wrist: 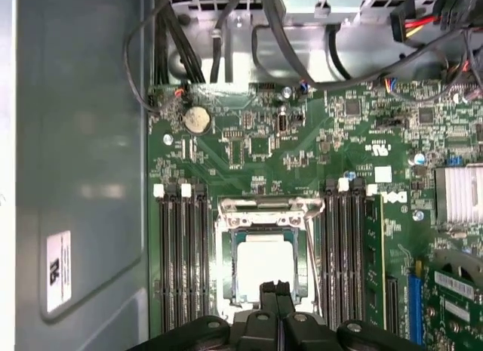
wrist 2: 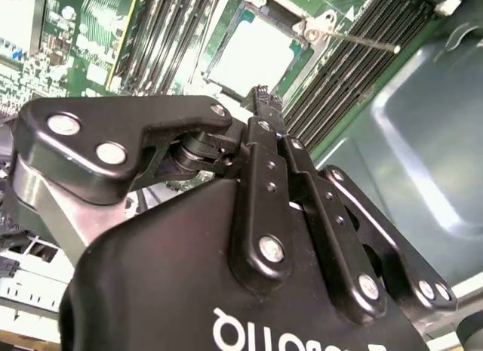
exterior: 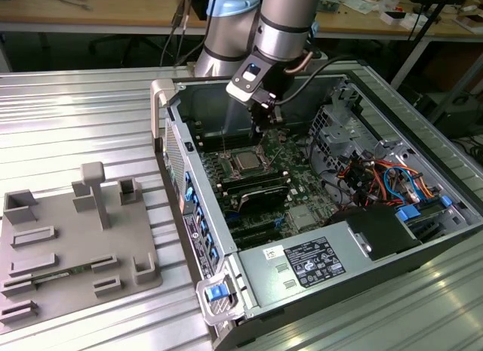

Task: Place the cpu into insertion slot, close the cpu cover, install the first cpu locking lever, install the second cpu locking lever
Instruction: 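Close the cpu cover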

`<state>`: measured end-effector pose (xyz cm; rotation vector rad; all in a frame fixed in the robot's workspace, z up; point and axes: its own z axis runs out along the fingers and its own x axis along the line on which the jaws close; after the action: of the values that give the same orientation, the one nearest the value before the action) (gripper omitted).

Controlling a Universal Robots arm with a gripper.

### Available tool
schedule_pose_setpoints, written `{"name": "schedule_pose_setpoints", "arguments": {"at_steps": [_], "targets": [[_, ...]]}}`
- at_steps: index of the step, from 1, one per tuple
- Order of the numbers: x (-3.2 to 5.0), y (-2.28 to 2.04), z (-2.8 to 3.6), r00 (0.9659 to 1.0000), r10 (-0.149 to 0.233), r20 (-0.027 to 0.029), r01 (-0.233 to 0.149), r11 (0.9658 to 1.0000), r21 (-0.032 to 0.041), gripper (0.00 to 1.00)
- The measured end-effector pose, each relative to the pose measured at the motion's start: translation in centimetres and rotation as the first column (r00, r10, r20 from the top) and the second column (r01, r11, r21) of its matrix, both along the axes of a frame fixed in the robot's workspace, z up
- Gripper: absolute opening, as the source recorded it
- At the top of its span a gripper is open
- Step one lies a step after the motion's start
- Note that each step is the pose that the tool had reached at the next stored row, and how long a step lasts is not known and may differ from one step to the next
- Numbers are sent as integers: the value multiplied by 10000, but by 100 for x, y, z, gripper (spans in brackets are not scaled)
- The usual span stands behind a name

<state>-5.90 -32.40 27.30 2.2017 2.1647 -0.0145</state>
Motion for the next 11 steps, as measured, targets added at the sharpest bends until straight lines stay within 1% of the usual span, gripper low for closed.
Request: {"name": "schedule_pose_setpoints", "arguments": {"at_steps": [4, 7, 10, 11], "targets": [[108, 0, 25, 10000, 1, -24, -1, 10000, 0, 11], [164, 0, 42, 10000, -1, -33, 1, 10000, -1, 11], [238, 0, 63, 10000, 1, -43, -1, 10000, -1, 11], [284, 1, 71, 10000, -1, -47, 1, 10000, 2, 11]]}}
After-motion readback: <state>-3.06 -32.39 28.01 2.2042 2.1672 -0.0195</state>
